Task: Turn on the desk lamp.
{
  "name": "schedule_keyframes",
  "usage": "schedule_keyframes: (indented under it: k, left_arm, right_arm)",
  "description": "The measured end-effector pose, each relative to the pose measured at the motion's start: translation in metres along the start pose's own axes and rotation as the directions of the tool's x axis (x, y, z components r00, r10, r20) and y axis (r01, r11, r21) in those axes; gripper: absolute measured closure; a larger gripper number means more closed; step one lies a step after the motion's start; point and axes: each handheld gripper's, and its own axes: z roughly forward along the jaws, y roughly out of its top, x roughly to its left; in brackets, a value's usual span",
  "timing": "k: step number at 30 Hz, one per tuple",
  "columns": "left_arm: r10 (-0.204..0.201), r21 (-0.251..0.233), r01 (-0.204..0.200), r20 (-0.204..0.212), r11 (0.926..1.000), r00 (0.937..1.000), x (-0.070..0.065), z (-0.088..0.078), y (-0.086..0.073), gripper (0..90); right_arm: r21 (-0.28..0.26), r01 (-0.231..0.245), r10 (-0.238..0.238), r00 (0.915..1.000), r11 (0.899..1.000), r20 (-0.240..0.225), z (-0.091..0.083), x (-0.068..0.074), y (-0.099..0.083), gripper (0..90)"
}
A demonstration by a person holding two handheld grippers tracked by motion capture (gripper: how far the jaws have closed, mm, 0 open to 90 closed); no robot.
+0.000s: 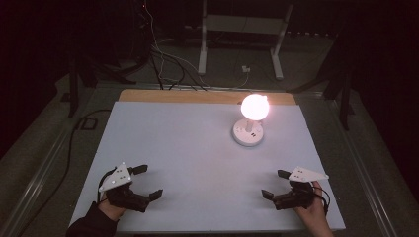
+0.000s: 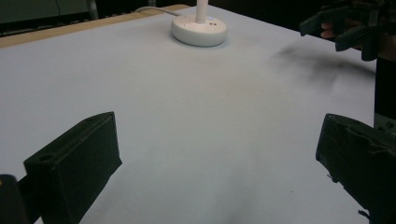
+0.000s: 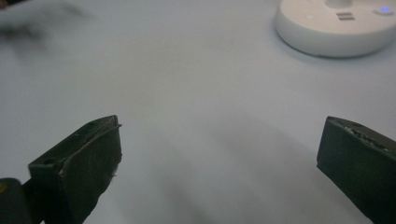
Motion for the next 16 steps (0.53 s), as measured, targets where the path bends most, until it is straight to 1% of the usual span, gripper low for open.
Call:
schedule_keyframes:
  k: [1,2,3,7,9,11,13,16]
  left_arm:
    - [0.0,0.001,0.0,0.0,1.0,1.0,0.0001,0.0,-0.0001,0.2]
    - [0.0,0.001,0.0,-0.002,1.0,1.0,0.0001,-0.0002,-0.0002,0.2]
    - [0.001,0.001,-0.001,-0.002,1.0,1.0,0.0002,-0.0006,-0.0001,0.2]
    - [-0.002,0.0,0.002,0.0,1.0,1.0,0.0007,-0.0006,-0.0001,0.2]
    - [0.001,0.002,-0.001,0.001,1.0,1.0,0.0005,-0.0005,0.0001,0.2]
    - [-0.002,-0.001,0.002,0.004,1.0,1.0,0.0003,-0.0005,0.0003,0.2]
    - [-0.002,0.002,0.002,0.003,1.0,1.0,0.0007,-0.0003,0.0001,0.2]
    - [-0.004,-0.001,0.004,0.004,1.0,1.0,0.0009,-0.0001,0.0003,0.2]
  right_arm:
    - [0.005,0.001,-0.001,0.9999,1.0,0.011,-0.0013,-0.0001,-0.0024,0.0]
    - [0.005,0.001,-0.001,0.9999,1.0,0.011,-0.0013,-0.0001,-0.0024,0.0]
    - [0.019,0.0,0.0,0.9997,1.0,0.023,-0.0027,-0.0012,-0.0069,0.0]
    - [0.034,-0.01,0.009,0.9996,0.999,0.026,-0.0014,-0.005,-0.011,0.0]
    - [0.048,-0.004,0.002,0.9996,0.999,0.029,0.0012,-0.0058,-0.0114,0.0]
    - [0.05,0.004,-0.005,0.9997,0.999,0.024,0.0027,-0.0053,-0.0112,0.0]
    - [0.053,0.014,-0.016,0.9994,0.998,0.03,0.0033,-0.0051,-0.0108,0.0]
    - [0.046,0.014,-0.016,0.9993,0.999,0.035,0.0024,-0.0047,-0.0104,0.0]
